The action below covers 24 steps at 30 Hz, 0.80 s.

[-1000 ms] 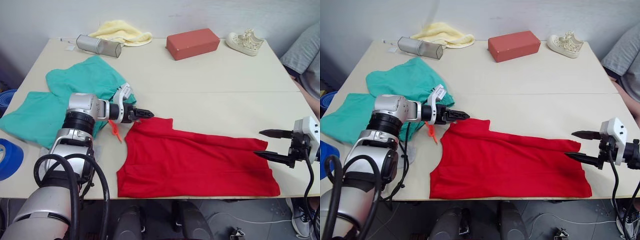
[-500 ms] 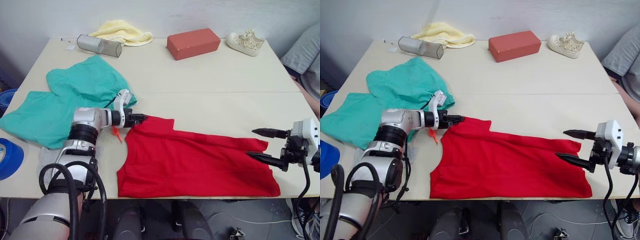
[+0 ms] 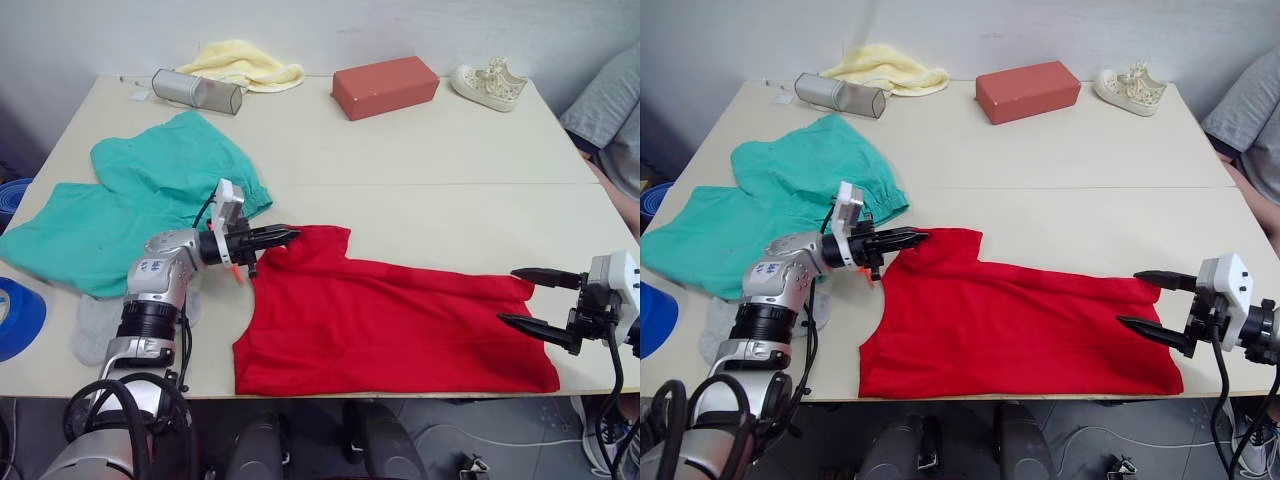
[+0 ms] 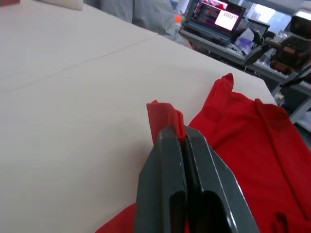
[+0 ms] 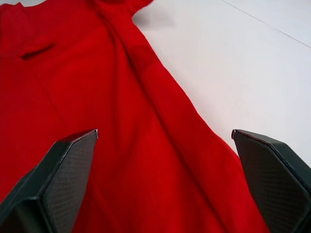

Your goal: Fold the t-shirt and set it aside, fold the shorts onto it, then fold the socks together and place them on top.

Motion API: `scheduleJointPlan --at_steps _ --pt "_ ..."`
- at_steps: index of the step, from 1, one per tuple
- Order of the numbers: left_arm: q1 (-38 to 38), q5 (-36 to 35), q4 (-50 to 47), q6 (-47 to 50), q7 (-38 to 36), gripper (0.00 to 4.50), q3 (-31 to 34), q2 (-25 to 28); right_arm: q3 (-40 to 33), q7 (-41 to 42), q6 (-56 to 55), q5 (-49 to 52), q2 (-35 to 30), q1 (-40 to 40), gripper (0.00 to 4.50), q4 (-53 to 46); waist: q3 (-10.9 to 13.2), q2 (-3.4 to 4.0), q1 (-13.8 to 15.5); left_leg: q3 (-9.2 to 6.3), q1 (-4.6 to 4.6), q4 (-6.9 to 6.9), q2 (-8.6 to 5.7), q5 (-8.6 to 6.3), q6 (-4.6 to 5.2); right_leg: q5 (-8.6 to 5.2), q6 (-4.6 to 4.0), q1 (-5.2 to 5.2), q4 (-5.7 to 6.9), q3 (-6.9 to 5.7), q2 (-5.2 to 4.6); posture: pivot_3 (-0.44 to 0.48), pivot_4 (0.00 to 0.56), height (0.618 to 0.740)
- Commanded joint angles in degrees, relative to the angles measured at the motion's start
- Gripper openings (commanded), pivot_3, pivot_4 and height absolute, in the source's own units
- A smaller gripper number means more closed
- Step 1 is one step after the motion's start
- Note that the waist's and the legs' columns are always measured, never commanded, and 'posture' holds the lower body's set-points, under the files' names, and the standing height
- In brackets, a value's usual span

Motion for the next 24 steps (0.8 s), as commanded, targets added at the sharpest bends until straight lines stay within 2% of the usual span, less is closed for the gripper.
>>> scheduleJointPlan --at_steps 1,6,12,24 --pt "2.60 0.73 -3.85 -8.67 -5.14 0.02 -1.26 1.63 -2.25 -0.23 -1.37 -0.03 0.23 0.79 4.50 0.29 0.00 0.00 -0.01 -0.01 0.01 -0.01 0.00 -0.01 0.00 0.00 0.00 0.01 -0.03 0.01 0.00 0.000 0.150 0.740" --pt "7.04 3.02 -6.05 -18.39 -9.31 0.02 -4.07 3.33 -1.95 -0.57 -2.35 -0.65 0.36 1.70 4.50 1.30 0.00 0.01 -0.02 -0.04 0.03 -0.01 0.00 -0.05 0.08 0.00 0.00 0.10 -0.11 0.07 -0.03 0.000 0.150 0.740" --pt "10.05 3.22 -6.45 -24.49 -11.81 0.02 -4.90 4.88 -1.85 -0.63 -3.03 -0.81 0.34 2.70 4.50 1.54 -0.01 0.01 -0.05 -0.11 0.01 -0.03 0.01 -0.09 0.14 0.00 -0.01 0.12 -0.19 0.16 -0.04 0.000 0.150 0.740" --pt "15.54 0.79 -11.88 -22.35 -14.06 0.02 -4.37 9.10 -2.28 -0.63 -3.15 -1.01 0.04 4.41 4.50 1.75 -0.01 0.02 -0.11 -0.16 0.01 -0.05 0.01 -0.14 0.22 0.00 -0.01 0.18 -0.28 0.13 -0.09 0.000 0.150 0.740"
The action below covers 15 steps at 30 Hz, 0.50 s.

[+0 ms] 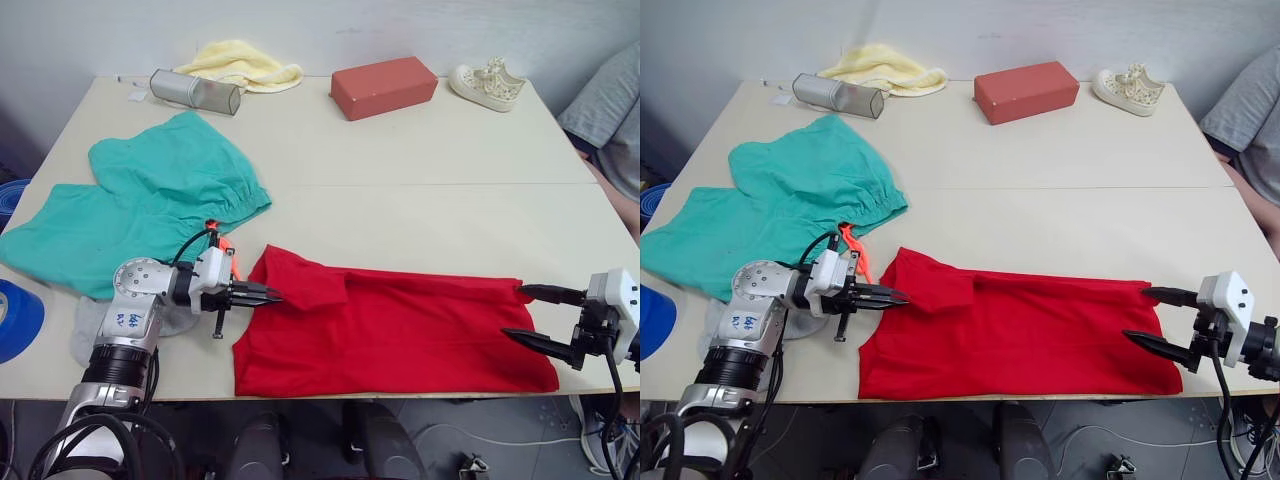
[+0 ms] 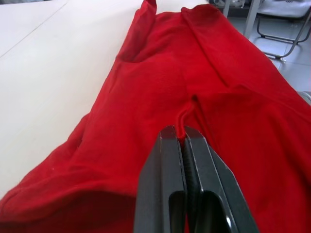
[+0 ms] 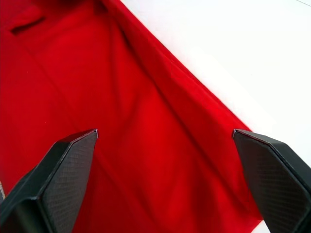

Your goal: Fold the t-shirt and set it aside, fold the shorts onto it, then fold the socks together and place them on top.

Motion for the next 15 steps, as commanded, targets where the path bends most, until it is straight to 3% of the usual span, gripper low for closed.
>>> scheduleJointPlan --at_steps 1,8,11,15 --pt "1.87 -2.32 -4.09 1.69 -0.89 0.02 0.51 1.71 -2.27 0.02 -0.68 0.28 -0.03 0.61 4.50 -0.25 0.00 0.00 -0.04 0.00 0.00 -0.01 0.00 0.00 0.00 0.00 0.00 0.00 0.00 0.00 0.00 0.000 0.150 0.740" --pt "4.16 -2.15 -7.53 6.19 -0.10 0.02 -1.32 2.51 -1.66 -0.11 -1.03 -0.32 0.04 0.38 4.50 0.48 -0.01 0.01 0.02 -0.02 0.01 -0.02 -0.01 -0.05 0.10 0.01 -0.02 0.02 -0.01 -0.03 -0.04 0.000 0.150 0.740" --pt "4.04 -1.46 -8.07 7.75 2.26 0.66 -1.38 2.17 -1.40 -0.45 -1.05 -0.64 0.24 0.14 4.50 0.35 0.00 0.01 0.02 -0.05 0.00 -0.02 -0.01 -0.11 0.21 0.01 -0.02 0.02 -0.01 -0.04 -0.04 0.000 0.150 0.740" --pt "4.56 -4.84 -10.30 9.54 1.14 1.86 1.34 4.55 -2.95 -2.07 4.37 3.00 0.35 -0.32 4.50 -2.92 0.00 0.01 -0.08 -0.06 0.00 -0.02 -0.01 -0.13 0.23 0.01 -0.02 0.02 -0.01 -0.05 -0.06 0.000 0.150 0.740"
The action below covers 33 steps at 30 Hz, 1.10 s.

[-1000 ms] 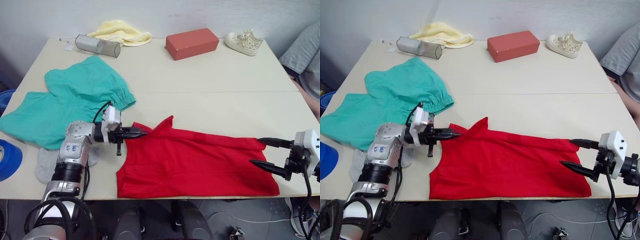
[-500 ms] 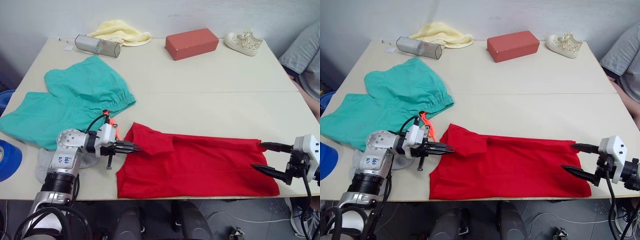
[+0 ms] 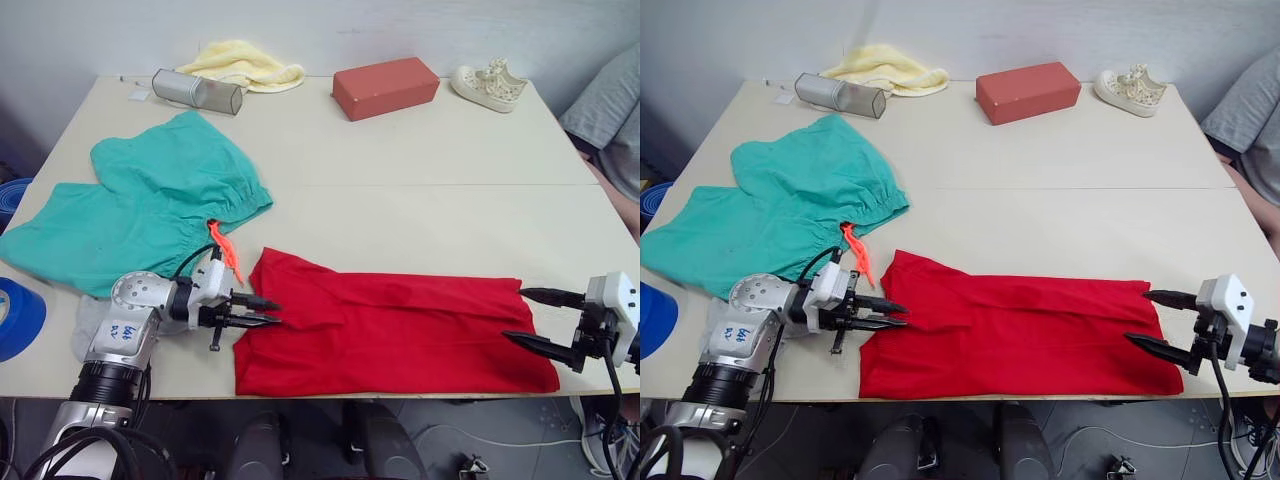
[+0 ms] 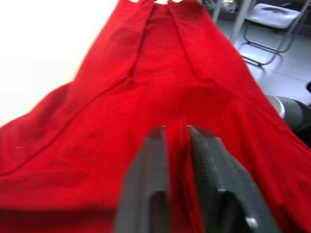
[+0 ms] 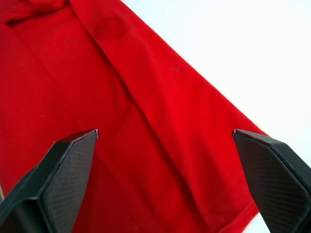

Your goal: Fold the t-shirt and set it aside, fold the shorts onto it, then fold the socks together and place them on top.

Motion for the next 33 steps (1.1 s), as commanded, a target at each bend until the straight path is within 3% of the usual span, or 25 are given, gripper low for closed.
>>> scheduleJointPlan --at_steps 1,4,6,9,13,17,24,33 --pt "0.48 -5.16 -4.15 3.97 -1.39 1.86 3.74 3.40 -3.44 -1.18 6.23 5.43 0.09 -0.14 4.50 -4.29 0.00 0.00 -0.21 0.00 0.00 0.00 0.01 0.00 0.00 -0.01 -0.02 -0.01 0.01 0.00 0.00 0.000 0.150 0.740" --pt "0.48 -10.64 -7.99 13.83 -0.49 1.86 6.10 6.66 -3.57 -1.35 11.14 9.31 -0.16 -0.49 4.50 -8.31 0.01 0.01 -0.31 -0.03 0.01 -0.06 0.05 0.00 -0.02 -0.03 -0.07 -0.01 0.02 -0.04 0.00 0.000 0.150 0.740" --pt "-0.23 -13.19 -9.89 17.83 0.17 1.90 6.92 7.42 -3.07 -3.14 14.06 11.12 0.63 -1.93 3.95 -10.51 0.00 0.03 -0.21 -0.10 0.01 -0.07 0.06 0.00 -0.03 -0.04 -0.10 0.00 0.02 -0.09 0.00 0.000 0.150 0.740" --pt "-3.63 -13.87 -10.02 22.06 6.96 1.27 6.88 3.98 0.18 -6.84 12.96 9.08 3.77 -5.02 2.89 -12.74 -0.01 0.03 0.06 -0.16 0.01 -0.06 0.01 0.02 0.00 -0.04 -0.10 0.06 0.00 -0.16 -0.10 0.000 0.150 0.740" --pt "-5.93 -7.01 -8.48 20.02 13.75 0.02 1.72 -1.45 6.76 -12.03 7.69 1.04 8.34 -8.37 1.43 -12.94 -0.01 0.03 0.24 -0.29 -0.08 -0.03 -0.12 0.05 0.02 -0.02 -0.06 0.10 -0.04 -0.29 -0.17 0.000 0.150 0.740" --pt "-6.84 0.14 -5.21 16.81 21.04 0.00 -2.75 -6.67 13.29 -15.04 1.96 -7.41 10.84 -9.18 0.05 -10.57 -0.01 0.03 0.15 -0.22 -0.19 -0.04 -0.15 0.17 -0.23 -0.01 -0.04 0.02 -0.15 -0.28 -0.13 0.000 0.150 0.740" --pt "-6.66 6.48 -2.00 14.81 27.96 0.00 -5.16 -9.71 15.29 -20.23 -1.10 -12.72 13.63 -10.43 0.02 -3.36 -0.01 0.02 -0.02 -0.15 -0.19 -0.02 -0.08 0.20 -0.27 0.00 -0.02 -0.02 -0.17 -0.22 -0.01 0.000 0.150 0.740" --pt "-5.94 9.88 0.92 18.01 39.11 0.00 -2.37 -11.07 9.87 -19.81 -5.81 -12.27 10.65 -6.86 0.02 4.78 -0.04 -0.03 0.14 -0.24 -0.01 -0.01 -0.13 0.20 -0.18 0.03 0.02 0.21 -0.12 -0.27 -0.16 0.000 0.150 0.740"
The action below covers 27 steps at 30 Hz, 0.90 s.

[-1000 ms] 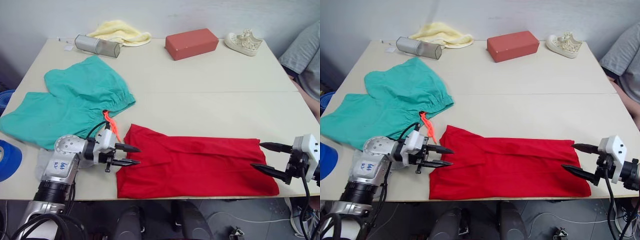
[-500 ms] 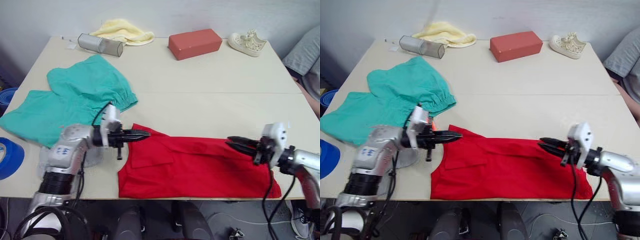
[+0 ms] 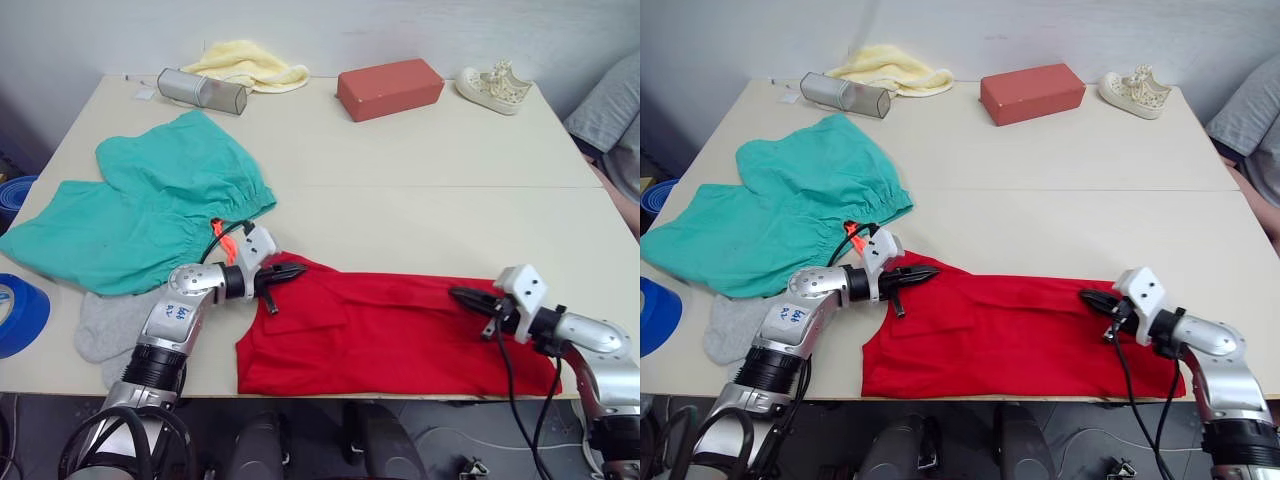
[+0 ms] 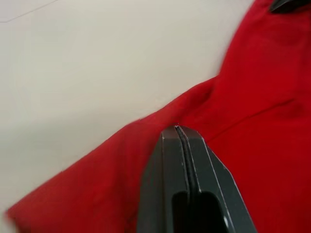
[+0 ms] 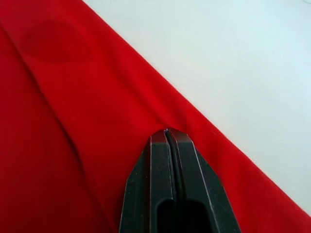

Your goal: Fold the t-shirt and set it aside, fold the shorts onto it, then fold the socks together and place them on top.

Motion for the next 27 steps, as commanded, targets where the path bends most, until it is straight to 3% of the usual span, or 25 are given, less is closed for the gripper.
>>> scheduleJointPlan --at_steps 1,4,9,13,16,20,27 --pt "0.47 0.94 0.97 -0.14 3.23 0.00 1.81 -0.38 -3.39 -0.82 -0.96 -0.07 -1.24 2.16 0.02 3.29 -0.02 -0.03 -0.09 0.01 0.01 0.00 0.00 0.00 0.01 0.00 0.00 0.01 0.00 0.01 -0.01 0.000 0.150 0.740" --pt "0.82 0.33 2.00 -0.08 6.16 0.00 3.73 -1.46 -7.72 -1.13 -1.70 2.20 -1.52 4.06 0.02 5.54 -0.03 -0.04 0.02 0.00 0.02 -0.02 0.00 0.00 0.00 0.00 0.00 0.01 0.00 0.00 -0.01 0.000 0.150 0.740" --pt "1.34 0.02 1.62 -1.83 4.13 0.00 3.67 -0.80 -10.53 -2.18 -2.47 2.28 -2.41 3.54 0.02 8.55 -0.03 -0.03 -0.23 0.01 0.05 -0.02 0.00 0.00 -0.01 0.01 -0.01 0.01 0.00 0.01 -0.01 0.000 0.150 0.740" --pt "1.09 -3.49 0.37 -6.94 -1.03 0.00 5.11 -1.26 -11.45 1.04 -1.55 8.13 -1.06 1.16 0.02 2.04 -0.01 0.02 -0.31 0.02 0.02 -0.07 0.02 0.02 -0.05 0.02 -0.02 -0.03 0.00 0.01 0.02 0.000 0.150 0.740" --pt "0.45 -6.88 -0.87 -9.40 -5.37 0.00 5.77 -2.09 -8.95 3.12 2.96 12.10 -0.18 -0.10 0.02 -4.83 0.00 0.05 -0.33 0.04 0.01 -0.10 0.05 0.04 -0.10 0.02 -0.02 -0.08 0.03 0.03 0.04 0.000 0.150 0.740" --pt "0.56 -6.17 -2.93 -11.21 -10.49 0.00 1.97 -1.70 -3.61 0.84 5.51 8.76 1.27 -2.74 0.02 -7.59 0.00 0.04 -0.09 0.01 -0.01 -0.09 0.04 0.05 -0.11 0.02 -0.02 -0.07 0.02 -0.02 0.03 0.000 0.150 0.740" --pt "1.66 0.10 -4.26 -9.34 -7.21 0.00 -4.46 -3.06 4.07 -2.24 3.88 1.94 4.79 -4.29 0.02 -6.67 0.00 0.04 -0.08 0.01 -0.15 -0.09 -0.02 0.00 -0.03 0.02 -0.01 -0.10 -0.16 -0.03 -0.01 0.000 0.150 0.740"
